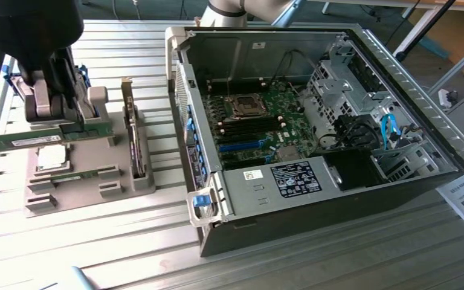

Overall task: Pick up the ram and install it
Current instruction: 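Pick up the ram and move it above insertion slot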

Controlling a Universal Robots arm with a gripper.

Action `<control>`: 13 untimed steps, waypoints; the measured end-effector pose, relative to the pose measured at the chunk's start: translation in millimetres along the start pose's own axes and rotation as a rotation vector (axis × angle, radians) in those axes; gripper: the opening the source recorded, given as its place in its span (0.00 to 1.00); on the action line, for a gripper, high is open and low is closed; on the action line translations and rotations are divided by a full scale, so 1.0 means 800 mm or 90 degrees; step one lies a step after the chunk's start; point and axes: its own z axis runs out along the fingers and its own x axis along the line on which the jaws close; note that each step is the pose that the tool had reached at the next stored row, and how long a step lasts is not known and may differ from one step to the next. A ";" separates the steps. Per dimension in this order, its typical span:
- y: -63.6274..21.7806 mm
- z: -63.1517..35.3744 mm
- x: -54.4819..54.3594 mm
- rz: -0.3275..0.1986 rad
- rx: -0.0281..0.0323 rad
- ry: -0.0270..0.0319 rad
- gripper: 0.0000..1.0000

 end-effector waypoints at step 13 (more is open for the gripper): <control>-0.031 -0.001 0.009 0.000 -0.0010 -0.0001 0.12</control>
